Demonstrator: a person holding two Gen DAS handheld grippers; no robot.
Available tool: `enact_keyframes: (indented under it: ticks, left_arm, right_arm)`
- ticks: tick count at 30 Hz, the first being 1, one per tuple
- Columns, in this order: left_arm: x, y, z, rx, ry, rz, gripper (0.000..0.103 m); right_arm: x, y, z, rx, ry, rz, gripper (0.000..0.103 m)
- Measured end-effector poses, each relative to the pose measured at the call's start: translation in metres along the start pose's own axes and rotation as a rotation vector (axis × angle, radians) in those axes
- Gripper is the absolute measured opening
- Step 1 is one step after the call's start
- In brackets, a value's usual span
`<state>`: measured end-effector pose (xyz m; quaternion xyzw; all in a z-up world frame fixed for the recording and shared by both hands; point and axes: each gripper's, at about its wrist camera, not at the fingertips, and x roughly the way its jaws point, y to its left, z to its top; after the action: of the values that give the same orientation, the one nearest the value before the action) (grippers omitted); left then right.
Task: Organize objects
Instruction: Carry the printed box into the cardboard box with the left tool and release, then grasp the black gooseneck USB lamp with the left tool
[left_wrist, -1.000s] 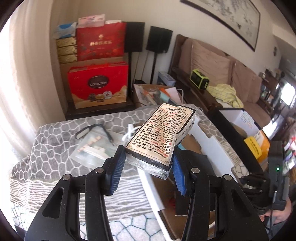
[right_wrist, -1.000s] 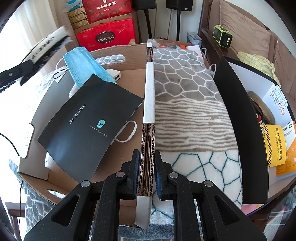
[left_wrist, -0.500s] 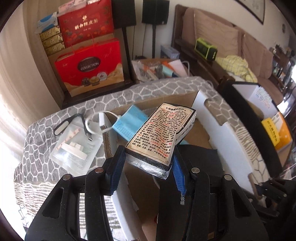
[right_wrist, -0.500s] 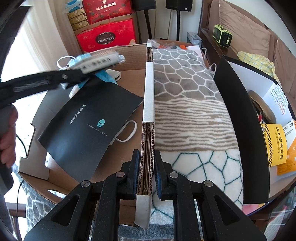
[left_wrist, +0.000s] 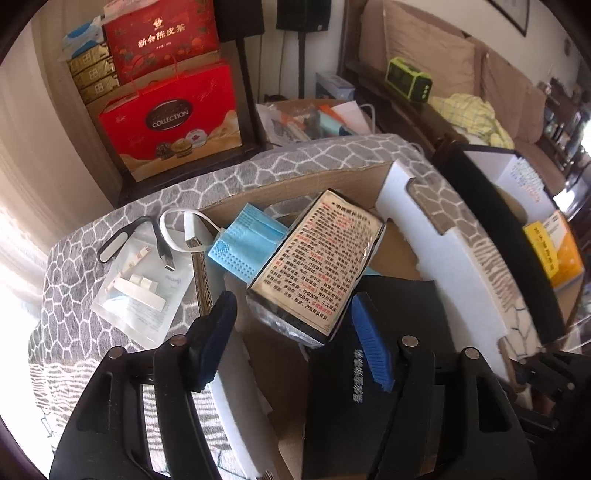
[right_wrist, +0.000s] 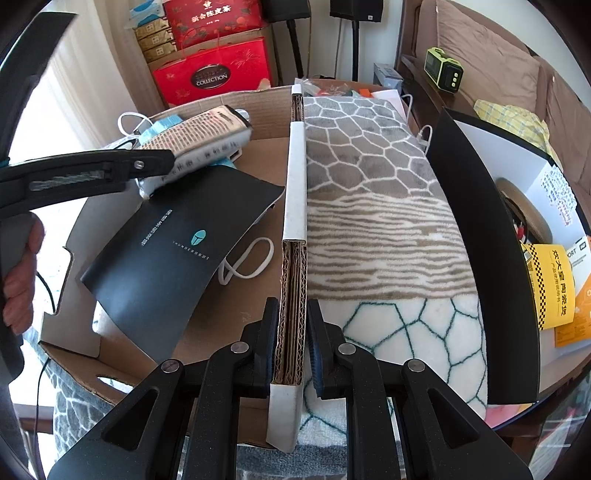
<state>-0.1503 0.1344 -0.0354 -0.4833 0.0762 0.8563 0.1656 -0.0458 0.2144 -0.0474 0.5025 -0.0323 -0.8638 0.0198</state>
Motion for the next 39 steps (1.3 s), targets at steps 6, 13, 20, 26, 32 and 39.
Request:
enact_keyframes:
  ticks: [6, 13, 20, 26, 32, 39]
  left_arm:
    - [-0.031, 0.018, -0.003, -0.044, -0.063, -0.033, 0.067]
    - [-0.053, 0.057, -0.002, -0.079, -0.102, 0.037, 0.073]
    - [-0.046, 0.113, -0.009, -0.192, -0.081, 0.097, 0.075]
    - [-0.026, 0.153, -0.022, -0.297, -0.030, 0.062, 0.075]
    - [-0.009, 0.184, -0.029, -0.418, -0.017, -0.008, 0.075]
    - [0.012, 0.212, -0.034, -0.572, -0.007, -0.102, 0.073]
  right_arm:
    - [0.001, 0.000, 0.000, 0.000, -0.001, -0.002, 0.015]
    - [-0.001, 0.001, 0.001, -0.004, -0.007, -0.007, 0.015]
    - [-0.001, 0.000, 0.001, -0.004, -0.008, -0.007, 0.015]
    - [-0.003, -0.001, 0.001, -0.006, -0.010, -0.007, 0.015]
    - [-0.005, -0.001, 0.001, -0.007, -0.012, -0.009, 0.015]
    - [-0.004, 0.000, 0.001, -0.011, -0.006, -0.015, 0.015]
